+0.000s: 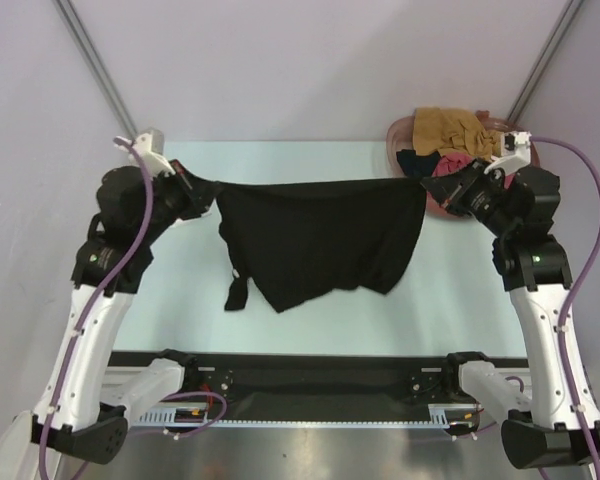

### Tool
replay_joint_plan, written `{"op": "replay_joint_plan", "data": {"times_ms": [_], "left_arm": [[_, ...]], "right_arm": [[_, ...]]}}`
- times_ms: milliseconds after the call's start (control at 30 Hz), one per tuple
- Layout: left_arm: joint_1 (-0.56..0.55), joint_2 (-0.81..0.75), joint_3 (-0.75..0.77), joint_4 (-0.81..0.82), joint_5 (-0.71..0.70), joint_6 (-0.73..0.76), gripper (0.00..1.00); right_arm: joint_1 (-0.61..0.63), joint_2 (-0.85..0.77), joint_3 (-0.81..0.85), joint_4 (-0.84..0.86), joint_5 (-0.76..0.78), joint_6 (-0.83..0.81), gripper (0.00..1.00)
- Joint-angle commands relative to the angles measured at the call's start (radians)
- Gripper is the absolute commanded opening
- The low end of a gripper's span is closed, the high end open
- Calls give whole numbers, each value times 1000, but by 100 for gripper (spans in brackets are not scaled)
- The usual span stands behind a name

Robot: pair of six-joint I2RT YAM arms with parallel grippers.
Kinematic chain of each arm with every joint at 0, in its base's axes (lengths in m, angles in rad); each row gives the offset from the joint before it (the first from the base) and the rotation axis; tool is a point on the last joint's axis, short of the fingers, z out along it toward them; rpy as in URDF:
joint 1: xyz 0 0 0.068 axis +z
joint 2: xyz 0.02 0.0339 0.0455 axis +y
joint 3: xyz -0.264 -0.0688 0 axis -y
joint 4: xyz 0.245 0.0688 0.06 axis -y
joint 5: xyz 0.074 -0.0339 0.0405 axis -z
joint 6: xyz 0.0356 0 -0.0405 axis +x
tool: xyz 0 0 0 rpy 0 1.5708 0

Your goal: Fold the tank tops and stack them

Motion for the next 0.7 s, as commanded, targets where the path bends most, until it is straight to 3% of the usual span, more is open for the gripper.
{"op": "replay_joint_plan", "data": {"times_ms": [0, 400, 567, 667], "left_arm": [[9, -59, 116, 14, 15, 35, 0], [9, -341, 130, -113, 64, 2, 0], [10, -292, 281, -243, 7, 12, 0], [9, -214, 346, -267, 2, 15, 0]], "right_arm": [[5, -65, 90, 25, -27, -25, 0], [4, -334, 216, -84, -85, -71, 0], [0, -363, 263, -70, -62, -68, 0], [-6, -287, 321, -129, -41, -64, 0]]}}
